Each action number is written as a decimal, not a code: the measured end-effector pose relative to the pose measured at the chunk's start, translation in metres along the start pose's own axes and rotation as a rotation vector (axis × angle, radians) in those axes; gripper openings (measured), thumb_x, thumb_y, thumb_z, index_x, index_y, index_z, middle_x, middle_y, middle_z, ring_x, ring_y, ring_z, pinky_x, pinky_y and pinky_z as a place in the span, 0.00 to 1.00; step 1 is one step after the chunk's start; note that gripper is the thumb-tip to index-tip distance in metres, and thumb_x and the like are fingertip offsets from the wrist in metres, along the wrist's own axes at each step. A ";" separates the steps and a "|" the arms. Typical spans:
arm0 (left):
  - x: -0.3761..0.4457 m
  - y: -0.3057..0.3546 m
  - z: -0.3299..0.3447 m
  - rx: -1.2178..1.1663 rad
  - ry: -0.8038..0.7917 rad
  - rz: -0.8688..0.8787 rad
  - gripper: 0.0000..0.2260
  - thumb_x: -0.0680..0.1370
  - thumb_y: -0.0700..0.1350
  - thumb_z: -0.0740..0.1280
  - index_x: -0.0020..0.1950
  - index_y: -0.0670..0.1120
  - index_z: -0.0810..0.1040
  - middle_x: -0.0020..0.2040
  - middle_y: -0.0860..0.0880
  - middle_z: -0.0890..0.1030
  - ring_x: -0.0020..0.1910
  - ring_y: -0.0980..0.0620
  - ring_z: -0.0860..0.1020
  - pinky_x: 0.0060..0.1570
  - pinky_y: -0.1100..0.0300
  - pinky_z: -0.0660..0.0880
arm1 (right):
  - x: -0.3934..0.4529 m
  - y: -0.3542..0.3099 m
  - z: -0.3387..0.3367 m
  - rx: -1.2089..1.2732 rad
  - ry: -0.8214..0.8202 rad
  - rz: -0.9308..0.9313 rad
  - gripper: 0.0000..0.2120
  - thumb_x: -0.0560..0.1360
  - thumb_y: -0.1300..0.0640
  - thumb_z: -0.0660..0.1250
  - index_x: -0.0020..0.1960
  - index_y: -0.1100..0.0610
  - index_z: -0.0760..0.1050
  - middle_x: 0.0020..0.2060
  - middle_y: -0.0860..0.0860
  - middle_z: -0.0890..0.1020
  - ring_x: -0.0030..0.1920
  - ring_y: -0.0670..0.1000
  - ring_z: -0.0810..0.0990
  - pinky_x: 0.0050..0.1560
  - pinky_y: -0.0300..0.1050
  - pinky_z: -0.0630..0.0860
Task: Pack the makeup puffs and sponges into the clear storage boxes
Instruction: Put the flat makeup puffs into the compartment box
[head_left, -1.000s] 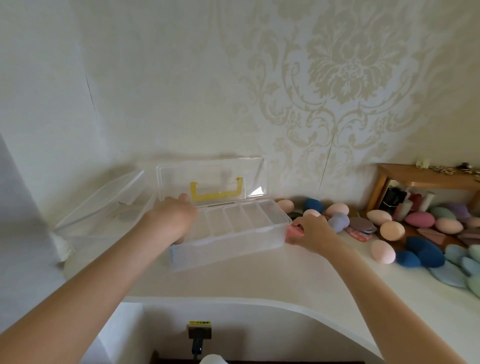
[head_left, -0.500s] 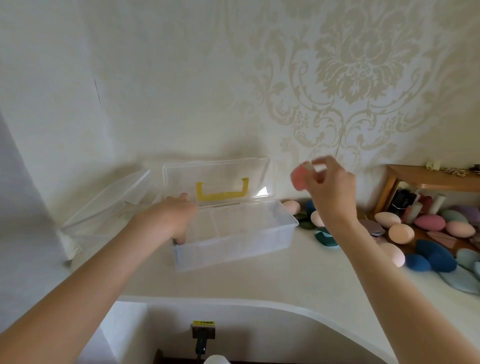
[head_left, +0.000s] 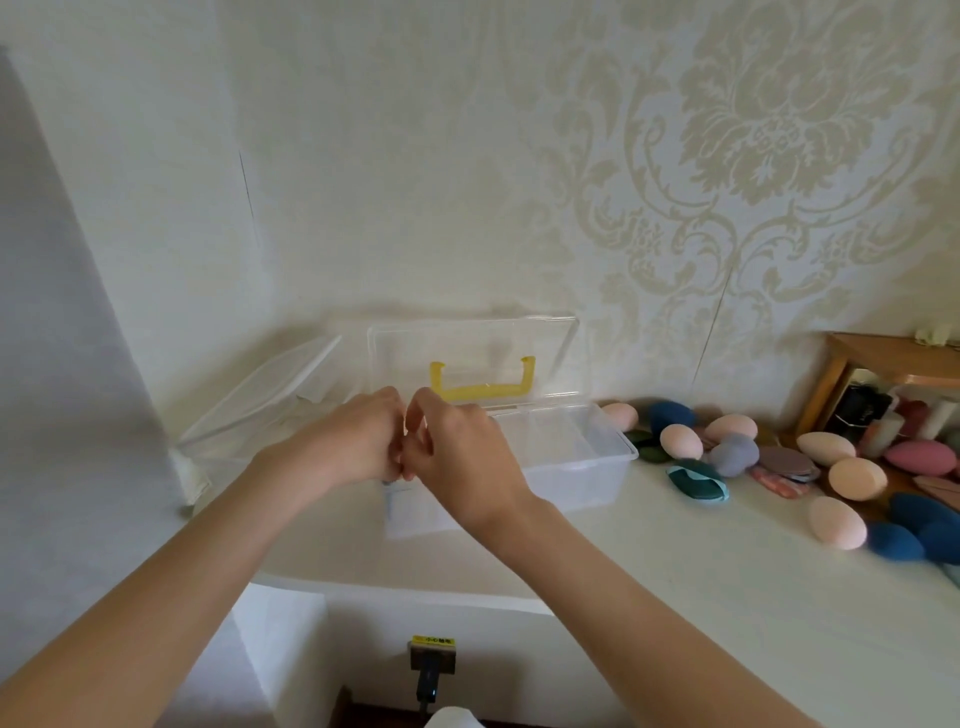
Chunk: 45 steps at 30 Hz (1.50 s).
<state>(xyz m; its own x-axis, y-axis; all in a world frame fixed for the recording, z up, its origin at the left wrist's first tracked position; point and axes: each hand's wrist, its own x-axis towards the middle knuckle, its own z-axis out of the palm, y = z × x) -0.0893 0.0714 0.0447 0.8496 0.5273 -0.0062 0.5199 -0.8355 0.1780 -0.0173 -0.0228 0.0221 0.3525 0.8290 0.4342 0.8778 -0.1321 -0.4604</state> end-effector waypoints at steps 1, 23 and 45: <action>0.001 0.000 0.000 -0.006 -0.009 -0.006 0.08 0.71 0.37 0.67 0.36 0.47 0.71 0.52 0.48 0.74 0.52 0.47 0.77 0.45 0.58 0.70 | 0.002 0.002 0.000 -0.011 -0.012 0.015 0.07 0.74 0.61 0.60 0.51 0.61 0.71 0.42 0.62 0.83 0.46 0.64 0.79 0.47 0.55 0.76; 0.004 -0.008 -0.004 0.026 -0.106 0.029 0.11 0.72 0.42 0.70 0.54 0.42 0.78 0.64 0.50 0.67 0.56 0.49 0.75 0.53 0.58 0.71 | 0.017 0.009 0.008 -0.041 -0.249 -0.010 0.10 0.74 0.63 0.61 0.46 0.66 0.81 0.45 0.62 0.83 0.49 0.62 0.80 0.53 0.54 0.77; 0.016 0.017 -0.005 0.341 -0.214 -0.049 0.15 0.71 0.42 0.71 0.55 0.38 0.79 0.58 0.44 0.67 0.44 0.46 0.69 0.41 0.57 0.70 | -0.012 0.142 -0.095 -0.339 -0.524 0.522 0.30 0.76 0.66 0.61 0.75 0.54 0.57 0.71 0.55 0.67 0.69 0.57 0.69 0.63 0.46 0.69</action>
<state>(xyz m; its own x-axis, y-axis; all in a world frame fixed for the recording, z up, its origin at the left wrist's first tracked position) -0.0677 0.0663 0.0526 0.8035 0.5540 -0.2179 0.5295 -0.8324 -0.1636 0.1338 -0.1028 0.0247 0.6196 0.7508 -0.2289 0.7226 -0.6595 -0.2072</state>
